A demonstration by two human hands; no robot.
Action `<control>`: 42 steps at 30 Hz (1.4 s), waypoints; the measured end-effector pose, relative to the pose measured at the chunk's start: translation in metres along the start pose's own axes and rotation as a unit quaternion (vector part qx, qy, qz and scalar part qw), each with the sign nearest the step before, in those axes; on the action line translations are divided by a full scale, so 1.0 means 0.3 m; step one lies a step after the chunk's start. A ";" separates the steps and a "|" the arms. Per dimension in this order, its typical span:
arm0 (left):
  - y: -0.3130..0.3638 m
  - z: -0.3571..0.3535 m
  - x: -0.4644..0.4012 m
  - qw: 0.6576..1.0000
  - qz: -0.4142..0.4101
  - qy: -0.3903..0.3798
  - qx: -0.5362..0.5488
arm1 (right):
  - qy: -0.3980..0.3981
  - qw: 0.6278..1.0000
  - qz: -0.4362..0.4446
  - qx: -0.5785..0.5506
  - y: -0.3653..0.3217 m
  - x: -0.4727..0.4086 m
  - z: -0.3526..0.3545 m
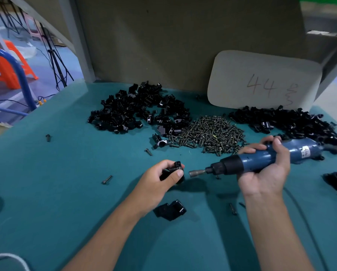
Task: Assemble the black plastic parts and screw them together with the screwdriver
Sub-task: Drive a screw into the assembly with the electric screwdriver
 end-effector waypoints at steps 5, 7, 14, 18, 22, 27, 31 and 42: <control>-0.005 0.001 -0.002 1.000 0.004 -0.003 -0.011 | 0.083 0.996 0.038 0.003 -0.051 -0.024 0.036; 0.000 -0.003 0.000 1.000 0.008 -0.012 -0.003 | 0.168 0.983 0.069 0.002 -0.102 -0.031 0.078; -0.003 -0.006 -0.002 0.999 0.022 0.003 0.042 | 0.293 0.943 0.113 0.111 -0.236 -0.044 0.216; 0.002 -0.005 0.004 0.999 0.012 0.005 0.042 | 0.287 0.925 0.119 0.217 -0.241 -0.053 0.215; 0.003 0.006 0.007 0.999 0.013 0.021 0.044 | 0.257 0.898 0.087 0.347 -0.189 -0.072 0.201; 0.015 0.016 0.012 0.998 0.007 0.034 0.061 | 0.213 0.852 0.009 0.478 -0.195 -0.087 0.265; 0.025 0.023 0.013 0.996 -0.007 0.042 0.074 | 0.182 0.743 -0.088 0.638 -0.255 -0.084 0.311; 0.090 -0.022 0.050 0.987 -0.050 -0.013 0.154 | -0.261 0.632 0.084 0.725 0.204 0.307 0.053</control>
Point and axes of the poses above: each hand's wrist, its own x-axis away from the middle knuckle, its own z-axis out of the back of the hand, y = z × x, the point moved 8 cm from there along -x, towards the middle knuckle, and after that the axes turned 15 degrees about y, right-handed, at the moved point
